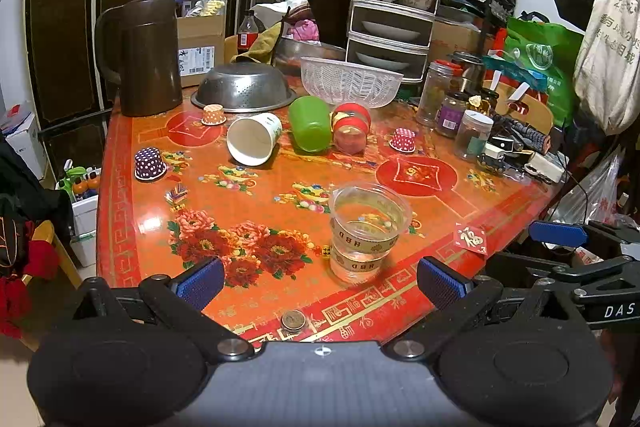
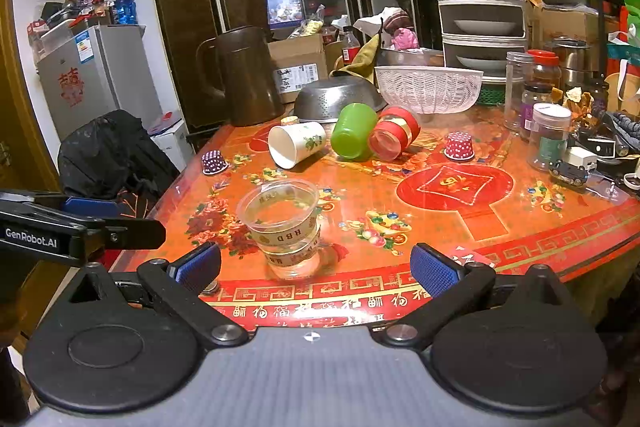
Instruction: Flip cup upright
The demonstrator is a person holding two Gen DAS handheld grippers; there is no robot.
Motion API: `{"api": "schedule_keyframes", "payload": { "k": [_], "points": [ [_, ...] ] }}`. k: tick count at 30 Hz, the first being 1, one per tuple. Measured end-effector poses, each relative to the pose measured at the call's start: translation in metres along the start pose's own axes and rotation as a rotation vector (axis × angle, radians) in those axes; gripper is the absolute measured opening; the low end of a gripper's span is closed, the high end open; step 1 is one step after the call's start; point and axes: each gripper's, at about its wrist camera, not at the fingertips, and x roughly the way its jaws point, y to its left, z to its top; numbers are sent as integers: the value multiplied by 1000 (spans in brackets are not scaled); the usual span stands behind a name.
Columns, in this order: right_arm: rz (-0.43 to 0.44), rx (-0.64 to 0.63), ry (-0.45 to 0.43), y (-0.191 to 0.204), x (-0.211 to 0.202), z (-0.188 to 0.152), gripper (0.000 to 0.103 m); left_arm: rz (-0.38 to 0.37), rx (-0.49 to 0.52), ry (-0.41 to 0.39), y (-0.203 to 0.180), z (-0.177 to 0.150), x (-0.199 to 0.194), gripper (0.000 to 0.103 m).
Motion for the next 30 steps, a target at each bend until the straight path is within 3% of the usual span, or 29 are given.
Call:
{"api": "schedule_keyframes", "payload": {
  "k": [22,30],
  "points": [
    [7,-1,-2,1,0,0,102,5,-1,12,1,-1,5,103],
    [15,3,0,1,4,-3,102,30,19,-21,-2,-2,4,103]
  ]
}}
